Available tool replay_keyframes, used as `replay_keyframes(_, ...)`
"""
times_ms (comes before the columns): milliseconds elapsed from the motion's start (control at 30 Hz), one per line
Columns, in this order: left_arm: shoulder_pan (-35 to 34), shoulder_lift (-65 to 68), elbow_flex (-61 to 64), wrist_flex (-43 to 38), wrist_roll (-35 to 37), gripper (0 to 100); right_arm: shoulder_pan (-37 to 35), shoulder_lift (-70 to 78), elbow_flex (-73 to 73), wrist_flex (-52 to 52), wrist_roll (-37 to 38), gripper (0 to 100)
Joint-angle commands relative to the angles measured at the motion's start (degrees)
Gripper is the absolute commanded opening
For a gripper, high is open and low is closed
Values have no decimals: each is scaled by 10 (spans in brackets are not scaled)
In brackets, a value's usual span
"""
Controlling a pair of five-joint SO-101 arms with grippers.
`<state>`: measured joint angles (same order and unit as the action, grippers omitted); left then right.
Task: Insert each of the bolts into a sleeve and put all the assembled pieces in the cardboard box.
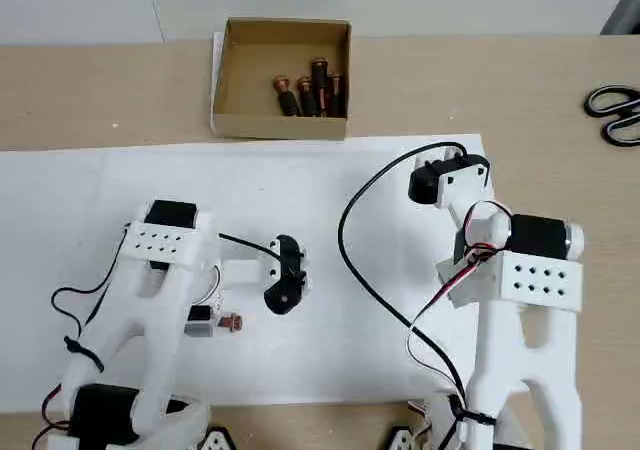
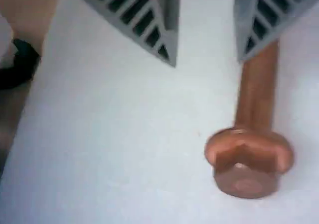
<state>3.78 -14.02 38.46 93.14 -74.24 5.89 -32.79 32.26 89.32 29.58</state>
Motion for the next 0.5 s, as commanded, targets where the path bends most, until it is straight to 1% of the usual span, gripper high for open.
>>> replay_keyframes(0, 4, 1, -26, -6, -58, 83, 6, -16, -4, -3, 5, 9)
replay_keyframes(100, 5, 2, -61, 23, -59, 83, 6, -16, -4, -3, 5, 9)
replay_keyframes(200, 4, 2, -67, 33, -74, 84, 6, -16, -4, -5, 4, 9)
replay_keyframes(467, 20, 3, -17, 11, -76, 84, 6, -16, -4, -4, 4, 9)
